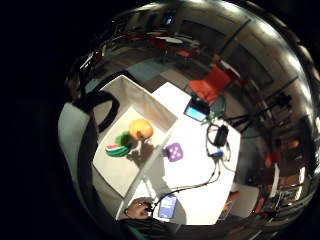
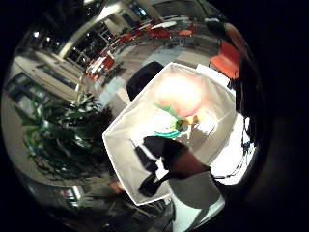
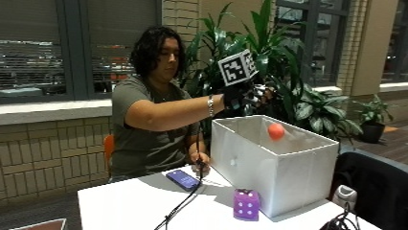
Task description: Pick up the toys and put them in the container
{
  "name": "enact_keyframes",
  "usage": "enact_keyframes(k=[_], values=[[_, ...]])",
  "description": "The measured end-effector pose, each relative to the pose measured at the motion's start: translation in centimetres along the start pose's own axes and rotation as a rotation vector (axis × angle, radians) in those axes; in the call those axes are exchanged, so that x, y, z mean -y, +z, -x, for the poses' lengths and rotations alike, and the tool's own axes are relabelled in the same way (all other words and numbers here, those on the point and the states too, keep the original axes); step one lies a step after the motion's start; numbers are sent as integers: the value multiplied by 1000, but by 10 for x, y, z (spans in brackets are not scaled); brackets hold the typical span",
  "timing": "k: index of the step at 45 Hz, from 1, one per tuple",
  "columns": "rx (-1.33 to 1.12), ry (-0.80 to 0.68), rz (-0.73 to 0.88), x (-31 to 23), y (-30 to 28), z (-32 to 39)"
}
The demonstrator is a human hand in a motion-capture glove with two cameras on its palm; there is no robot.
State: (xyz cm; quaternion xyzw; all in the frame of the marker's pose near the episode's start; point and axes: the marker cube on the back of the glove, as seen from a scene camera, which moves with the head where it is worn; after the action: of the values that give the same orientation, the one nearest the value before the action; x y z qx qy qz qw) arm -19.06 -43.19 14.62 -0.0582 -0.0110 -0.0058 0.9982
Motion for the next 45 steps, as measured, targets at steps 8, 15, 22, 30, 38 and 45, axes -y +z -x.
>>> enact_keyframes(k=[8,15,22,30,38,45], values=[[141,131,0,-37,42,-80],[350,244,107,-74,117,-154],[459,374,175,-105,209,-151],[370,371,181,-103,258,-160],[375,332,101,-108,267,-165],[536,218,-46,-129,231,-174]])
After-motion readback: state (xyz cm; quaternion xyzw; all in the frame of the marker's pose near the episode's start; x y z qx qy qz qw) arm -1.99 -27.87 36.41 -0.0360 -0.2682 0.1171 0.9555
